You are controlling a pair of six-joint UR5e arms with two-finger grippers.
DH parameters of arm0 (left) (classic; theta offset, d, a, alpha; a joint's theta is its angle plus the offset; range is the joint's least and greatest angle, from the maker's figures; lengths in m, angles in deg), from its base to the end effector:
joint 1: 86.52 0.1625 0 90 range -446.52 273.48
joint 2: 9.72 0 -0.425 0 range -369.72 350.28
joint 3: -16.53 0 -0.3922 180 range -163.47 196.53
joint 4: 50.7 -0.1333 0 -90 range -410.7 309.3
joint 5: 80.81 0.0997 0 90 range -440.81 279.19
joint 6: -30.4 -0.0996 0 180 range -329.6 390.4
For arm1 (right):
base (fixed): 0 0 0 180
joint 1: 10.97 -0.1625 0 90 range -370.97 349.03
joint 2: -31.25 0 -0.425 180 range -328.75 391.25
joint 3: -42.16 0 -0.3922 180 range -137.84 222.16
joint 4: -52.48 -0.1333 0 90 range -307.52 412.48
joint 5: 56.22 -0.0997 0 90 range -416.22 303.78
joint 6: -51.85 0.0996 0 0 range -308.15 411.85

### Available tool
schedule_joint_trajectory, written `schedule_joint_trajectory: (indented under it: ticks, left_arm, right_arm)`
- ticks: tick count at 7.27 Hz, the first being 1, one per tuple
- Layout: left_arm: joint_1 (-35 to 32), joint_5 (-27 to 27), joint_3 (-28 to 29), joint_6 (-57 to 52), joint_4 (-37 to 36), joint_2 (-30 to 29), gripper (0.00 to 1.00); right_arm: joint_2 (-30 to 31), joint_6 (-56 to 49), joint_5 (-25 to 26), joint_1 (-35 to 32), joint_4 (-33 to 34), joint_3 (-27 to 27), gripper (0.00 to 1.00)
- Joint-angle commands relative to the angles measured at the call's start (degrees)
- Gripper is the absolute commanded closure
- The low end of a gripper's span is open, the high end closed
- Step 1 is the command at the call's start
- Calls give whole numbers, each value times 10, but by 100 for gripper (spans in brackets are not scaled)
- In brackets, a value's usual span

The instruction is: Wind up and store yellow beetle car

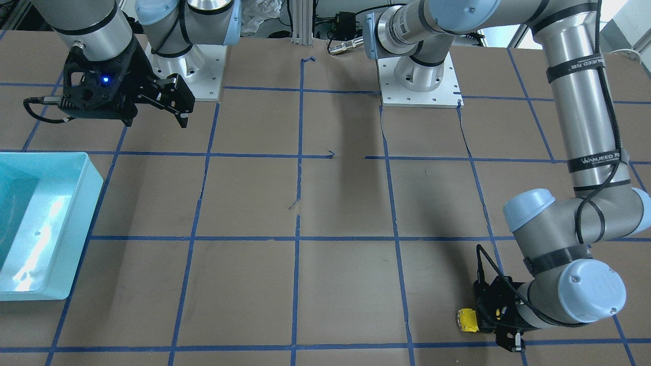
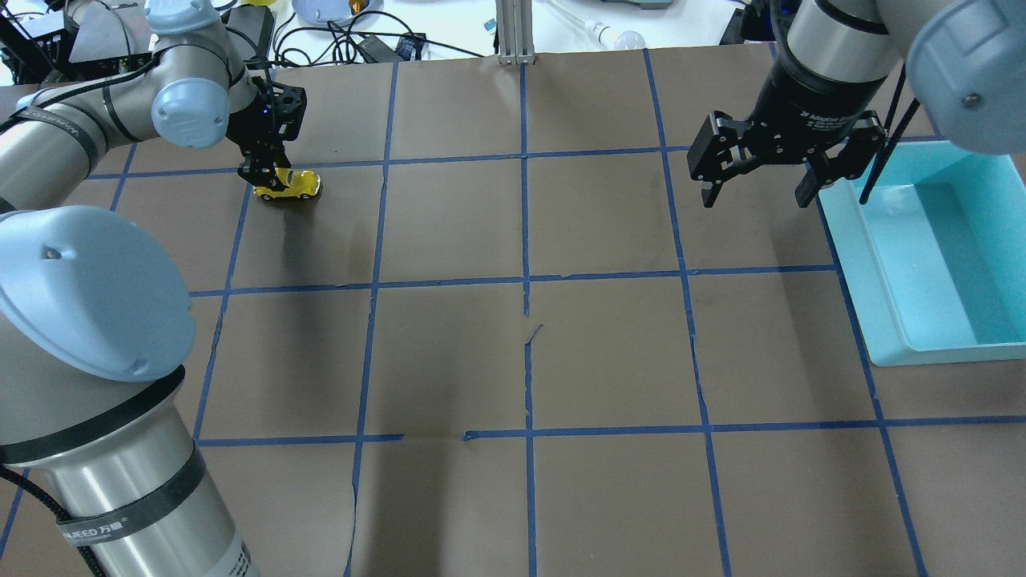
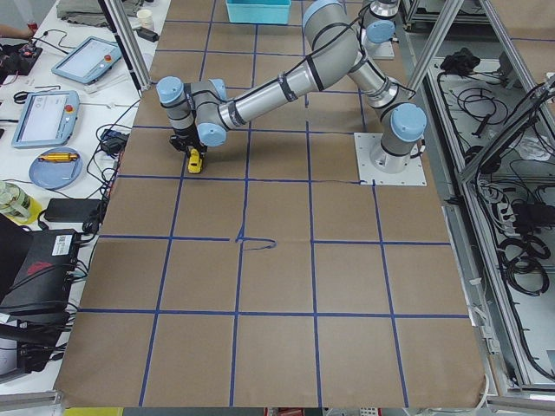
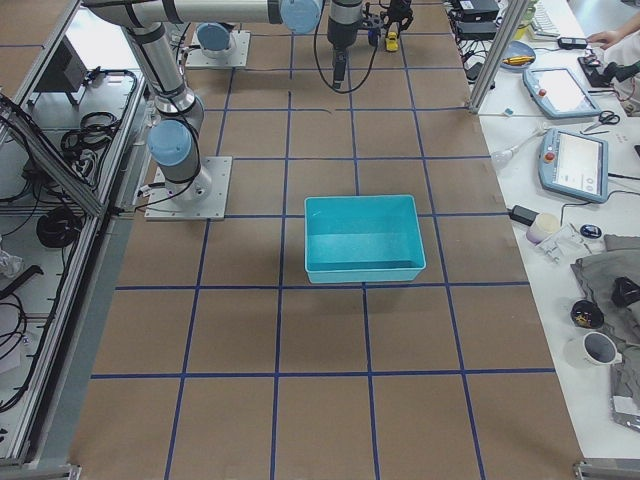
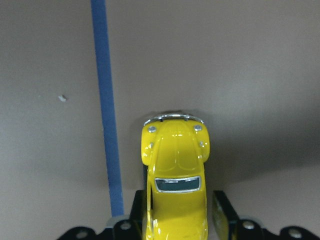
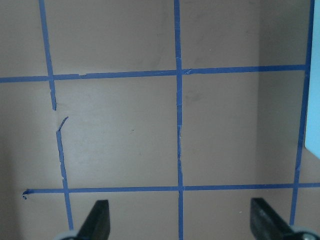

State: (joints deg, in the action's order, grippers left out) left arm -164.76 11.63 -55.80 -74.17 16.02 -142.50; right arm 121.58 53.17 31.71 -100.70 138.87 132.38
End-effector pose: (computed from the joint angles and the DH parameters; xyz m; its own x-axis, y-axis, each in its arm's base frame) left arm 0.0245 -0.7510 0.2054 0.0490 0.9979 0.0416 0.9982 -0.0504 0.0331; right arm 0.1346 -0.4838 0.4828 -0.9990 0.0299 -0.0346 0.0277 0.9977 0.0619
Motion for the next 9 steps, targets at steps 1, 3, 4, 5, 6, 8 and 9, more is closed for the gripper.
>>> schedule_joint_trajectory:
  ticks: [1, 3, 4, 5, 6, 8, 9]
  left_arm:
    - [0, 0, -2, 0, 0, 1, 47]
    - [0, 0, -2, -6, 0, 0, 66]
    - [0, 0, -2, -6, 0, 0, 79]
    - [0, 0, -2, -8, 0, 1, 85]
    - [0, 0, -2, -6, -1, -1, 88]
    - [0, 1, -2, -5, -3, -2, 90]
    - [0, 0, -2, -1, -3, -2, 90]
  right_arm:
    - [0, 0, 1, 0, 0, 0, 0]
    - [-1, 0, 1, 0, 0, 1, 0]
    - [-1, 0, 3, 0, 0, 1, 0]
    - [0, 1, 1, 0, 0, 0, 0]
    - [-1, 1, 1, 0, 0, 1, 0]
    - [-1, 1, 1, 0, 0, 1, 0]
    - [-1, 1, 1, 0, 0, 1, 0]
